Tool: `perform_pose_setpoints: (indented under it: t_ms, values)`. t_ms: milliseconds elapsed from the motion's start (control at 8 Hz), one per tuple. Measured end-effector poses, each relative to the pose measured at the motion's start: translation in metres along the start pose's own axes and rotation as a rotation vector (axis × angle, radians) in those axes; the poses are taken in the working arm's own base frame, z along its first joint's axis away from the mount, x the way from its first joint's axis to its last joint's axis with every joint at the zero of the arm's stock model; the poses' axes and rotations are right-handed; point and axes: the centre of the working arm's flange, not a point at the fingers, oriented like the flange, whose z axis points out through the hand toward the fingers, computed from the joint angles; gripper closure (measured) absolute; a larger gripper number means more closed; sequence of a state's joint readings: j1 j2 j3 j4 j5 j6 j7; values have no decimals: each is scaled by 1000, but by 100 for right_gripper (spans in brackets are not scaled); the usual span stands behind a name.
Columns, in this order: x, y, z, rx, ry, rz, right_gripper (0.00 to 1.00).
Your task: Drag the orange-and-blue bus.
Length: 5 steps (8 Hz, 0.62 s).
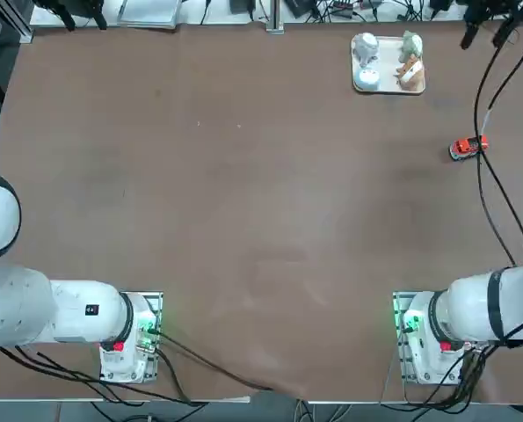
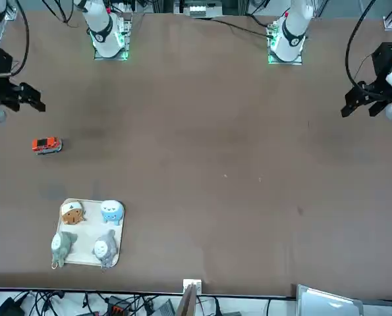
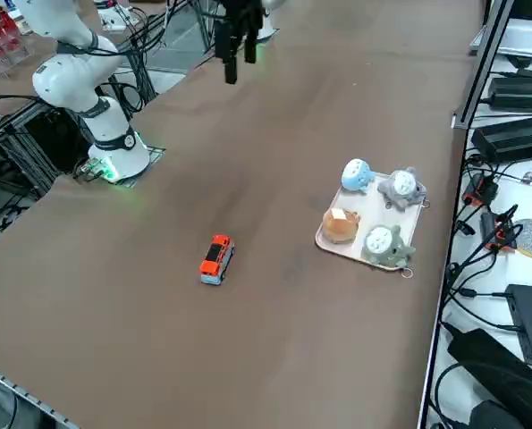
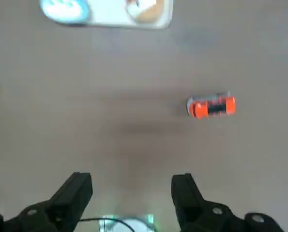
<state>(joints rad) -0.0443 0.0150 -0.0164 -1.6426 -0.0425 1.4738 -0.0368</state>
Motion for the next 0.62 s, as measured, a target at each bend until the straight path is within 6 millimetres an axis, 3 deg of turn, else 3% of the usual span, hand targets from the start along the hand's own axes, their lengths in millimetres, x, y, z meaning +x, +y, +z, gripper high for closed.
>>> perform_pose_setpoints:
  t_ms: [375,625]
  values:
    - [-16,74,18,33,-117,185,0]
    - [-17,124,45,50,-174,403,0]
